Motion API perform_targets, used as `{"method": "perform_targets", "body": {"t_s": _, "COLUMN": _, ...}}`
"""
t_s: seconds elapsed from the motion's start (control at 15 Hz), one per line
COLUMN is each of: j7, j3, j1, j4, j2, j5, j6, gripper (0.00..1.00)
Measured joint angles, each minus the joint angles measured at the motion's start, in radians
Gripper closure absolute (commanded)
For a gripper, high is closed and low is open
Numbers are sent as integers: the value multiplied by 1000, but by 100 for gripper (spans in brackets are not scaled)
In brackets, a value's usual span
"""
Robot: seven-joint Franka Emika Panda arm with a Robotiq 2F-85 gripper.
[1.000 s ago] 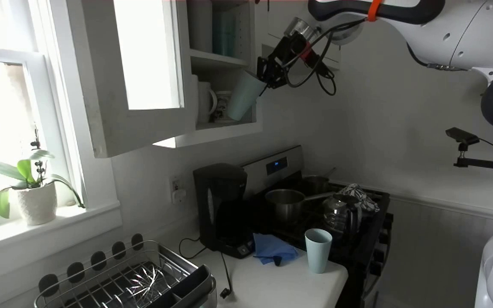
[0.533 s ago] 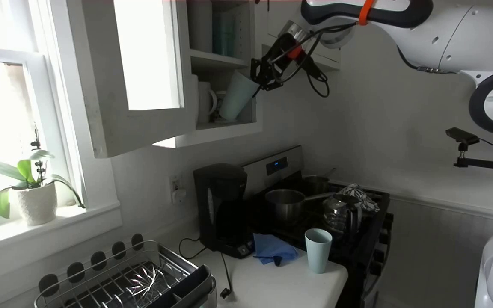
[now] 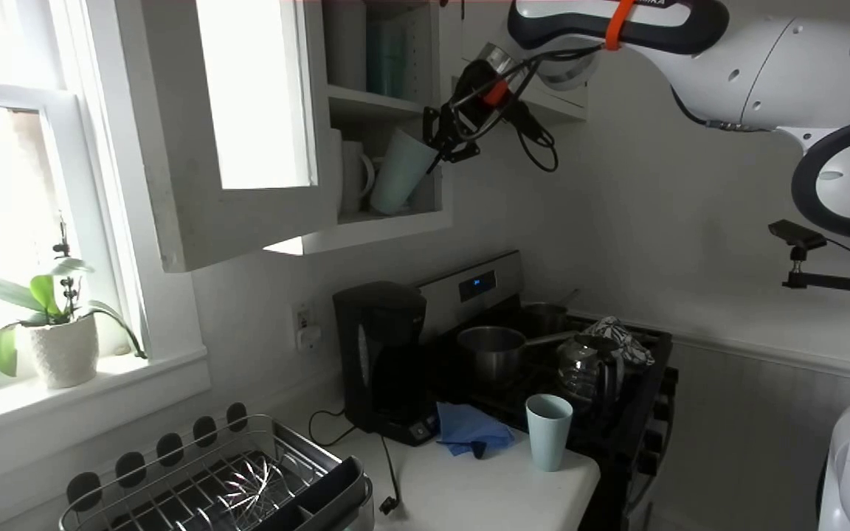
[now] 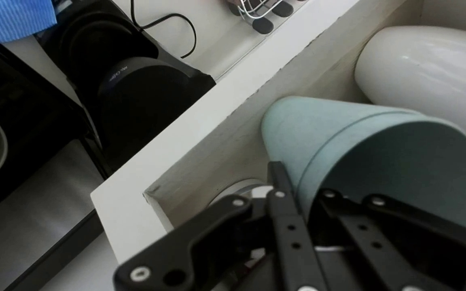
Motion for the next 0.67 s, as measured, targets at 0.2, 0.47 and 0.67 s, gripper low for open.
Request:
{"method": "perform_targets", "body": {"t_s": 0.2, "j7": 9, "j3": 0, "j1": 2, "j4": 17, "j2": 15, "j5": 18, "j6": 0, "gripper": 76}}
{"method": "perform_targets", "body": {"t_s": 0.47, "j7": 28, "j3": 0, "j1": 2, "j4": 42, "j2": 36, "j5": 21, "j6": 0, "gripper": 100}}
{"method": "perform_targets", "body": {"t_s": 0.67, "j7": 60, "j3": 0, "j1": 2, "j4": 59, "j2": 53, "j5": 20, "j6": -7, "gripper": 98}}
